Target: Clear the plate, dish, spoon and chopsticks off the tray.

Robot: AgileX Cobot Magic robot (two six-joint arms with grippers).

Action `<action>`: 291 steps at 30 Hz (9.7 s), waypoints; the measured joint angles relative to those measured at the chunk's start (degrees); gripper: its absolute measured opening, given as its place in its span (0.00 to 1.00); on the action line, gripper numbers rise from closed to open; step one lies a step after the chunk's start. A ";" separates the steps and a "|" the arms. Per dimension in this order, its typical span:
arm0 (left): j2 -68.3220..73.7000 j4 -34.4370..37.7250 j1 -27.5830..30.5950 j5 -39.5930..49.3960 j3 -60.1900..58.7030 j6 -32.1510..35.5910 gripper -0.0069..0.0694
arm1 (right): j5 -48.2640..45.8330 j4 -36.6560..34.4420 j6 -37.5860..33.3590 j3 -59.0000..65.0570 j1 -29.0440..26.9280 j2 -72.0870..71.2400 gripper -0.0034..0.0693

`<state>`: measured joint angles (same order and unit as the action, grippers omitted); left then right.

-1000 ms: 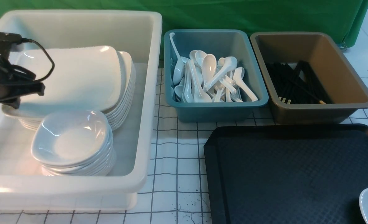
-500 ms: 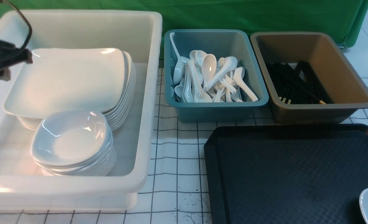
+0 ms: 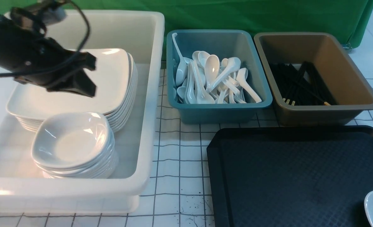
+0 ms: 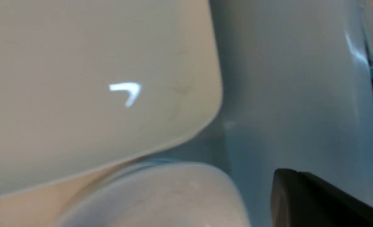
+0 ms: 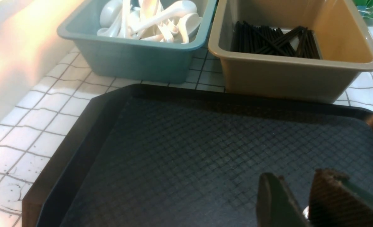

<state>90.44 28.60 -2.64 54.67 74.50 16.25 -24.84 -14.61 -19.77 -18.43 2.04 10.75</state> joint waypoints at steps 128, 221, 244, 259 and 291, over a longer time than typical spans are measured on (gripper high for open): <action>-8.69 14.58 35.09 9.76 0.00 11.07 0.09 | 7.15 18.70 -13.48 -82.77 57.14 109.88 0.15; -8.73 11.35 14.34 15.03 -4.10 12.70 0.10 | 21.83 26.86 21.92 -1.10 57.14 5.55 0.12; -8.73 11.60 14.34 13.58 -4.10 3.42 0.10 | 21.65 25.41 21.92 -1.10 57.18 5.27 0.21; -8.73 11.62 14.34 6.52 -4.10 4.09 0.10 | 20.28 22.23 21.92 3.73 42.42 -4.95 0.27; -8.73 9.69 11.69 6.77 -4.12 6.55 0.10 | 16.02 20.56 21.92 17.98 -7.54 -9.82 0.37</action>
<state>81.70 38.29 9.05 61.44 70.38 22.80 -8.82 5.95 2.15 -0.46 -5.50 0.93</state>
